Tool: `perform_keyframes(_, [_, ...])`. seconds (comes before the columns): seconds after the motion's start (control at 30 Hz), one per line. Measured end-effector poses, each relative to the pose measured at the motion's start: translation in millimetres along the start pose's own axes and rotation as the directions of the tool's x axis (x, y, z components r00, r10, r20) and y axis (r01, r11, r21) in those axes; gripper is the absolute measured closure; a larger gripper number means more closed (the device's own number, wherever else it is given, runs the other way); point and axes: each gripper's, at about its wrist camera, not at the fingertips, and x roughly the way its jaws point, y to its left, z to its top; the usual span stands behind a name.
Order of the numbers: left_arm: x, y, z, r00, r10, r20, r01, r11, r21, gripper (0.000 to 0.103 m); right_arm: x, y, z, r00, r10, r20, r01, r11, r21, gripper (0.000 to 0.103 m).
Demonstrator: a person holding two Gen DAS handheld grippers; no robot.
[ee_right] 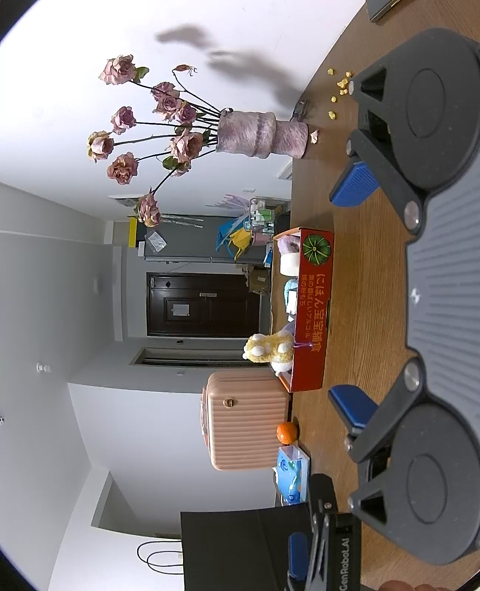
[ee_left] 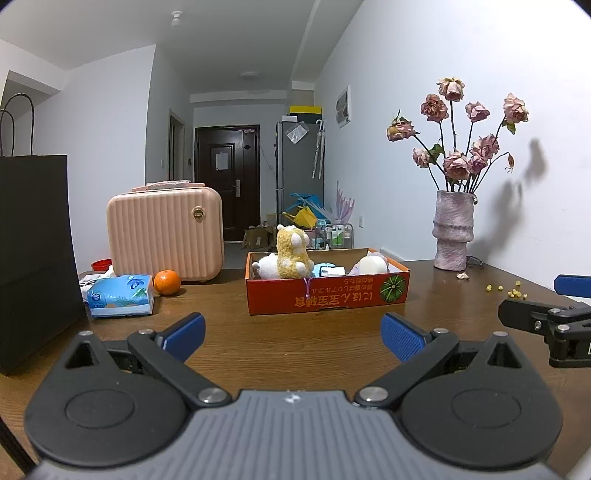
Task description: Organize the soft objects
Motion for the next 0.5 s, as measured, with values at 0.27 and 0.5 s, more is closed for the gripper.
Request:
perform_keyframes(0.27, [0.4, 0.9, -0.5, 1.000, -0.003, -0.007, 0.003, 1.000, -0.003, 0.000, -0.4, -1.6, -0.1, 1.000, -0.003, -0.002, 0.003, 1.000, 0.001, 0.000])
perform_keyframes(0.5, [2.4, 3.9, -1.5, 1.000, -0.013, -0.003, 0.012, 1.000, -0.019, 0.000, 4.7, -5.9, -0.9, 1.000, -0.011, -0.010, 0.011, 1.000, 0.010, 0.000])
